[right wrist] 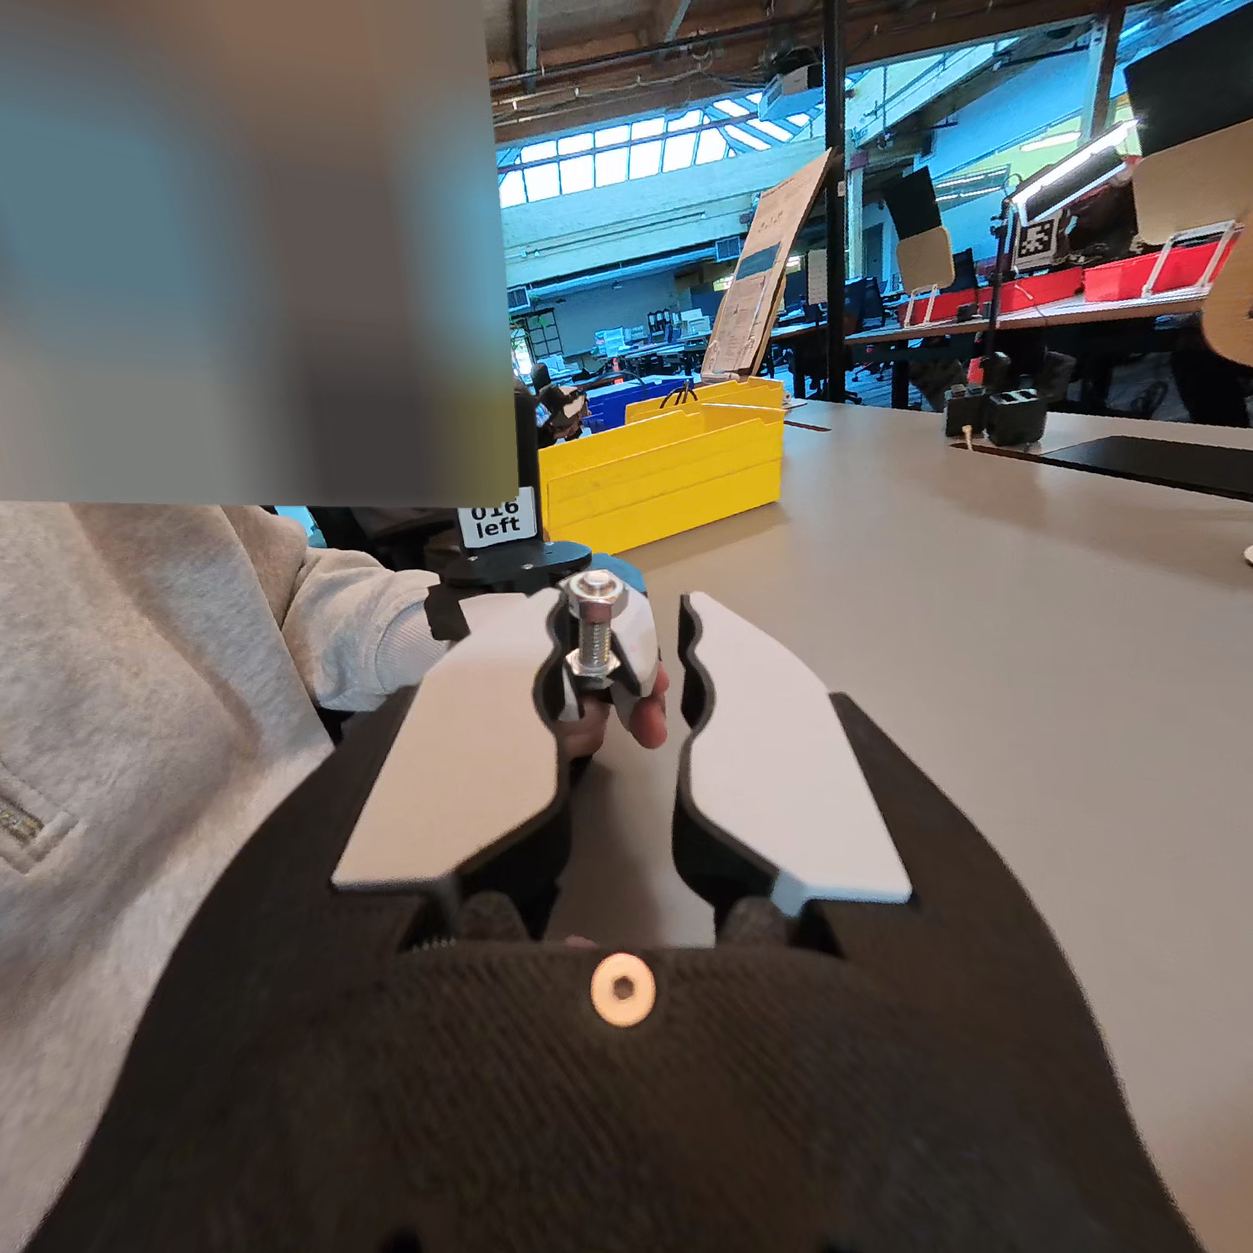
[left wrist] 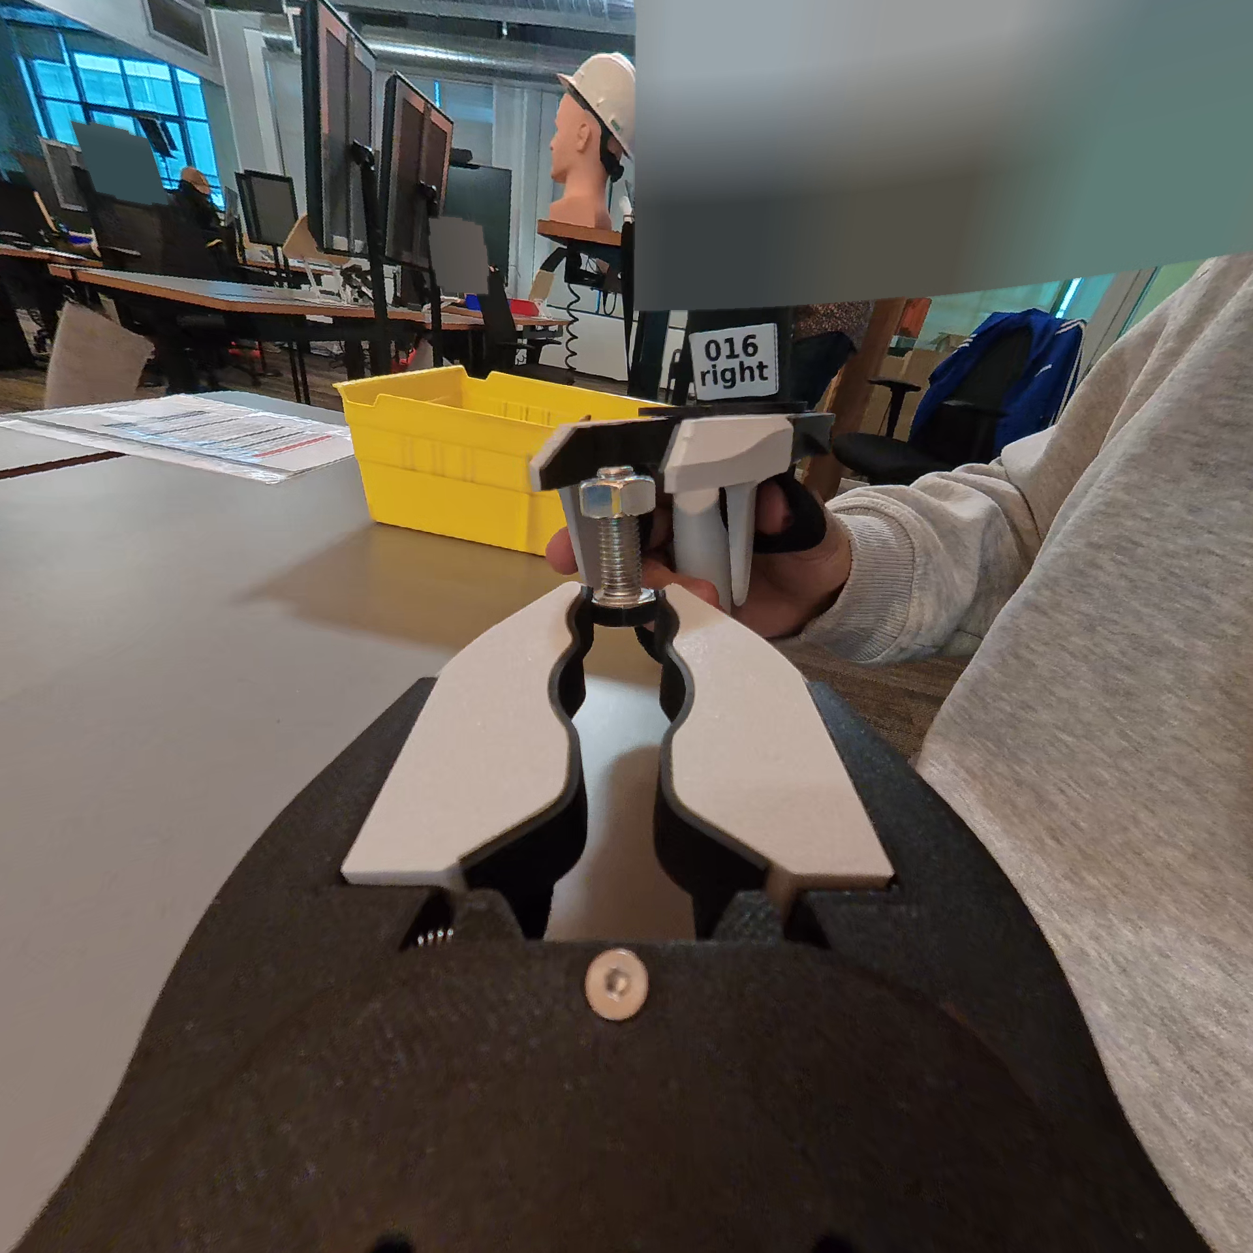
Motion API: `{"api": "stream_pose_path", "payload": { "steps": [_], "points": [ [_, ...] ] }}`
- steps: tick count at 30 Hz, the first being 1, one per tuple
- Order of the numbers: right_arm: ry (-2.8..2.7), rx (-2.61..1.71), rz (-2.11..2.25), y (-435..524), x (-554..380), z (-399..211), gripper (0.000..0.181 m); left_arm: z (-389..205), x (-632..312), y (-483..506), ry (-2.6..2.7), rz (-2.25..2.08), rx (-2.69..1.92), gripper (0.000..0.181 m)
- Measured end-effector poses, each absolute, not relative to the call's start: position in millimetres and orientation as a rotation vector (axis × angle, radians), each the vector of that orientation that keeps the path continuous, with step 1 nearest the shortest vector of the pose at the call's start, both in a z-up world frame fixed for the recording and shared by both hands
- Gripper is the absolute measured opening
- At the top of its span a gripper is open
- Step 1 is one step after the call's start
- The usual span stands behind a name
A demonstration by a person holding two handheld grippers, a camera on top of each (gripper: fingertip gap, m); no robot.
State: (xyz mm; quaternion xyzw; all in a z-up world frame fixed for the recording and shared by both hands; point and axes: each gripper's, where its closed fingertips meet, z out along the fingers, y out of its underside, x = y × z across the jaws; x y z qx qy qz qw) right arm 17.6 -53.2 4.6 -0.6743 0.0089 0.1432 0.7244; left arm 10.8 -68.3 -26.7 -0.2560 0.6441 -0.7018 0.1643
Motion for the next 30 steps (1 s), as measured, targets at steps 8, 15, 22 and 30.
{"api": "stream_pose_path", "payload": {
  "steps": [8, 15, 22, 30],
  "points": [
    [0.061, -1.498, 0.296, -53.8, 26.8, 1.3, 0.026, -26.2, 11.5, -67.1, 1.828, -2.009, -0.74, 0.017],
    [0.027, -1.471, 0.335, -53.4, 17.6, 6.4, 0.033, -27.2, 10.5, -68.5, 1.837, -2.003, -0.733, 0.017],
    [0.067, -1.495, 0.315, -52.6, 25.5, 0.8, 0.029, -26.3, 11.2, -67.2, 1.827, -2.013, -0.744, 0.017],
    [0.005, -1.51, 0.277, -49.2, 13.8, 2.5, 0.032, -27.2, 10.0, -69.2, 1.837, -2.005, -0.733, 0.017]
  ]
}}
